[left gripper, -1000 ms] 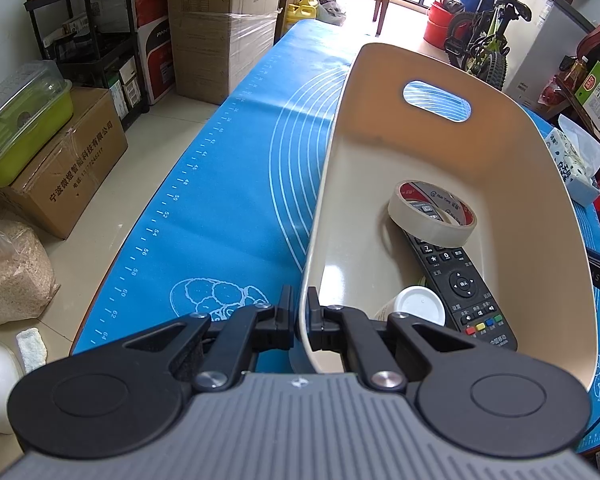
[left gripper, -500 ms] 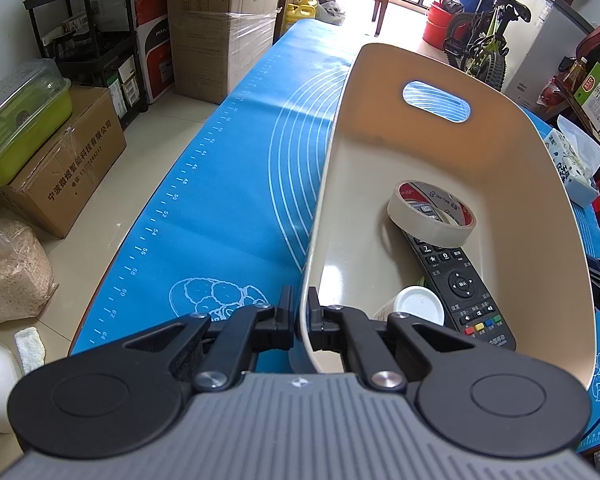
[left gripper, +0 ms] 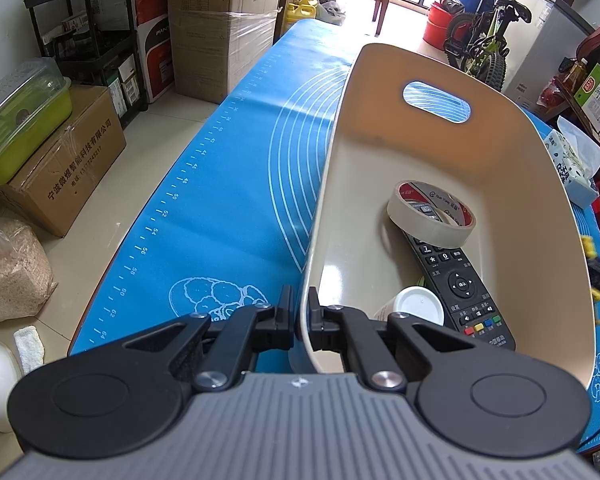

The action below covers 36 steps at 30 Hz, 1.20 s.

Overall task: Organize rigid objects
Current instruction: 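Move the right gripper to the yellow toy piece and grasp it, then carry the yellow piece into the basket and release it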

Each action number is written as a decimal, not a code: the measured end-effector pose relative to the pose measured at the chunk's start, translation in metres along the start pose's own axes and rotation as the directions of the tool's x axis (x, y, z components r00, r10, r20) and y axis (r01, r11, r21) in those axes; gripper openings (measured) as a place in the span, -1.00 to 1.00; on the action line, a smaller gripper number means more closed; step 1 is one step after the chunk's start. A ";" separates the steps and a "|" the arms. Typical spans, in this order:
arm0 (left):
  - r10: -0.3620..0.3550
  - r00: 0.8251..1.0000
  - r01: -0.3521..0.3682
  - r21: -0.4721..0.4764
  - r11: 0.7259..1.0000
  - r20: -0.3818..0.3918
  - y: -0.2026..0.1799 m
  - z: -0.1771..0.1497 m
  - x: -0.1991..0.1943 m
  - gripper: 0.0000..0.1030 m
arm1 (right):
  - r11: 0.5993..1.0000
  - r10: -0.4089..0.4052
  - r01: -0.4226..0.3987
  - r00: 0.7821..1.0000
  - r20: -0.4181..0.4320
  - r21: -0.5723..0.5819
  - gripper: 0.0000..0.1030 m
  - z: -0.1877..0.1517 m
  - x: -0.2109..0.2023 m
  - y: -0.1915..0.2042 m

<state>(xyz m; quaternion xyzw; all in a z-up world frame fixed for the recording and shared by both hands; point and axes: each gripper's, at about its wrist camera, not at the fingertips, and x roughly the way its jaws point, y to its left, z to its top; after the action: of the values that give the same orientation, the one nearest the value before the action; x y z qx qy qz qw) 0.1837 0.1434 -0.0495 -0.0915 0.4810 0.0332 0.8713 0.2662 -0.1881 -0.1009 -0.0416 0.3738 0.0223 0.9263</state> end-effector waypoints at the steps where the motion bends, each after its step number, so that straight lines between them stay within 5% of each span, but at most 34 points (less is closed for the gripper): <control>1: 0.000 1.000 0.000 0.000 1.000 0.000 0.001 0.000 0.000 -0.88 | 1.000 0.006 -0.006 1.000 0.014 0.009 -0.36 0.004 -0.006 -0.001; 10: -0.003 1.000 0.003 -0.007 1.000 0.000 0.001 0.000 -0.001 -0.88 | 0.995 0.094 -0.097 0.985 0.143 0.014 -0.36 0.049 -0.067 0.023; 20: -0.004 1.000 0.004 -0.007 1.000 0.000 0.003 0.000 -0.001 -0.88 | 0.952 0.291 -0.303 0.939 0.185 0.039 -0.36 0.097 -0.090 0.095; 26: -0.004 1.000 0.004 -0.007 1.000 0.000 0.003 0.000 -0.001 -0.88 | 0.942 0.333 -0.336 0.936 0.112 0.006 -0.36 0.090 -0.072 0.145; 36: -0.004 1.000 0.004 -0.008 1.000 0.000 0.003 0.000 -0.001 -0.88 | 0.950 0.304 -0.311 0.945 -0.123 -0.040 -0.36 0.062 -0.025 0.192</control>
<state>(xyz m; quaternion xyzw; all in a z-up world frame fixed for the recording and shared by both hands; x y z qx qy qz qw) 0.1826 0.1468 -0.0489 -0.0958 0.4806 0.0335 0.8710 0.2766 0.0081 -0.0506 -0.0111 0.4279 0.1749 0.8867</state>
